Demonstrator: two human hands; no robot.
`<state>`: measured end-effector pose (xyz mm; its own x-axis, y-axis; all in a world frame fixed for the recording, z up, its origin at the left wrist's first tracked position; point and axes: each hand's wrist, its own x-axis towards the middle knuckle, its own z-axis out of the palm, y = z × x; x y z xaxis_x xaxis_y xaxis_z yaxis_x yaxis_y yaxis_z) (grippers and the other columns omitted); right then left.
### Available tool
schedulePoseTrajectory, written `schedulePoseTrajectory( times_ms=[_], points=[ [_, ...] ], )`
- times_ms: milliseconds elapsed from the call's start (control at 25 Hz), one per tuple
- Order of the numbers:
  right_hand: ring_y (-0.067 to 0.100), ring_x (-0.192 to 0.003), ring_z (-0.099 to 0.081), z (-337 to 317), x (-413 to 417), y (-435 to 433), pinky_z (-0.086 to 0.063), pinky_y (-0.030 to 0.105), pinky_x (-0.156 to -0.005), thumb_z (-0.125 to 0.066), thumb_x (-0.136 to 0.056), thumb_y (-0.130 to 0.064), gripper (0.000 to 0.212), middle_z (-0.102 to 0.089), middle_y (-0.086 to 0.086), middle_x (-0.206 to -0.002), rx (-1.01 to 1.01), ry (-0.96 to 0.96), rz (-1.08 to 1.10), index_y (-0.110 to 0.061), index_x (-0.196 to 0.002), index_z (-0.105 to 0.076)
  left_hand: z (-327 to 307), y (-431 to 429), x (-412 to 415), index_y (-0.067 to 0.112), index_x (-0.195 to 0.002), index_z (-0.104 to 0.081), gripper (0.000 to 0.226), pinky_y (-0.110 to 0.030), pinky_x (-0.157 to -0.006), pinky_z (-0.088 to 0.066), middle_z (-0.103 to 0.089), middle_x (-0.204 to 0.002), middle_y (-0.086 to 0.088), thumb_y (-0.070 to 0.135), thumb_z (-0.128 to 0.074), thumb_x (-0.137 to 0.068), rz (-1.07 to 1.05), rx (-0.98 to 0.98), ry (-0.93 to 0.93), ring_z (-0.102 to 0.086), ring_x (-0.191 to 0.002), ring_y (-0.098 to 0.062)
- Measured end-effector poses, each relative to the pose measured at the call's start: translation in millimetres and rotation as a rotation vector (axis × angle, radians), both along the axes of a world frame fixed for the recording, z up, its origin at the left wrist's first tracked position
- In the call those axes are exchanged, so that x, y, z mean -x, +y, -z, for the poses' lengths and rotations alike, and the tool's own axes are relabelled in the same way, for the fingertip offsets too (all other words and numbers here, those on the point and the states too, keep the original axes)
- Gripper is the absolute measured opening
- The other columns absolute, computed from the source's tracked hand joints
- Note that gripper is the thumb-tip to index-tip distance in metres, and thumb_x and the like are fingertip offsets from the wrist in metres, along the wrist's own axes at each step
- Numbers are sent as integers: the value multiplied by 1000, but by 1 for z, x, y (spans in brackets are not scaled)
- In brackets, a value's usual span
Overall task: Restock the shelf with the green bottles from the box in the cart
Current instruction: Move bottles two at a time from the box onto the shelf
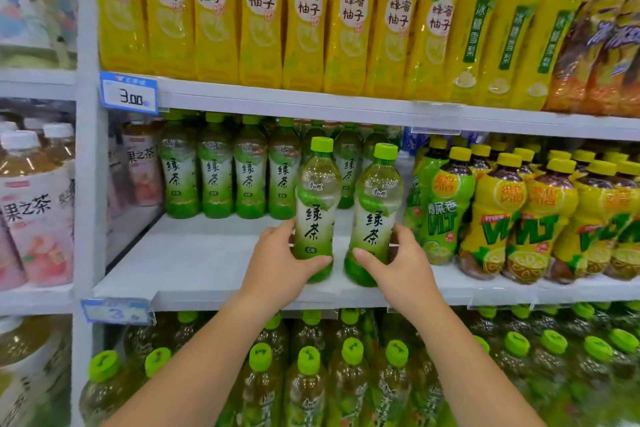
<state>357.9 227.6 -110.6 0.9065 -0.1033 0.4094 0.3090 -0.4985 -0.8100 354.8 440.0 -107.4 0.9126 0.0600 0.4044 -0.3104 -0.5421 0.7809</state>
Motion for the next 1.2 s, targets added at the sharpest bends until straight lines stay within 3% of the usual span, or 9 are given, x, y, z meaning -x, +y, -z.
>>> schedulePoseTrajectory(
  times_ms=[120, 280, 480, 640, 840, 1040, 1200],
  points=[
    [-7, -94, -60, -3, -23, 3, -49, 18, -76, -80, -80, -37, 43, -65, -19, -105, 5, -3, -24, -32, -116, -57, 0, -5, -15, 35, -105, -61, 47, -9, -69, -45, -65, -102, 14, 36, -90, -68, -62, 63, -27, -61, -92, 3],
    [14, -102, -66, -9, -68, 9, -56, 39, -90, -80, -83, -25, 43, -69, -3, -111, -49, 28, -24, -19, -120, -59, -2, -12, -50, 24, -108, -57, 48, -24, -78, -51, -66, -103, 9, 24, -89, -72, -113, 152, 8, -65, -94, -10],
    [-1, -97, -63, -1, -115, 10, -54, 29, -85, -80, -83, -22, 45, -65, -17, -104, -128, 20, -14, -26, -119, -54, 1, -22, -94, 18, -105, -60, 44, -28, -81, -49, -63, -104, 0, 26, -88, -72, -206, 113, -37, -61, -92, -16],
    [11, -101, -66, -1, -146, 10, -53, 31, -88, -78, -85, -25, 40, -67, -11, -107, -116, 48, -28, -32, -114, -52, 0, -25, -115, 11, -112, -62, 48, -26, -84, -41, -51, -113, -6, 32, -85, -76, -282, -9, -34, -47, -89, -18],
    [16, -112, -61, 7, -163, 11, -50, 40, -101, -72, -88, -36, 46, -65, -6, -121, -114, 68, -9, -28, -130, -54, -10, -30, -133, 4, -112, -60, 51, -37, -85, -48, -57, -113, -14, 38, -80, -81, -328, -194, -19, -59, -101, -30],
    [17, -103, -64, 12, -166, 13, -53, 37, -92, -75, -85, -38, 52, -66, -1, -113, -107, 51, 48, -18, -127, -53, 3, -34, -142, -1, -111, -54, 52, -36, -87, -43, -55, -115, -17, 33, -80, -82, -328, -108, -66, -54, -108, -33],
    [16, -99, -65, 16, -172, 9, -54, 36, -92, -79, -82, -21, 40, -68, -1, -107, -110, 55, 48, -23, -117, -59, 14, -29, -145, 10, -90, -54, 35, -29, -70, -38, -50, -94, -5, 19, -85, -76, -314, -49, -69, -56, -90, -30]
  ],
)
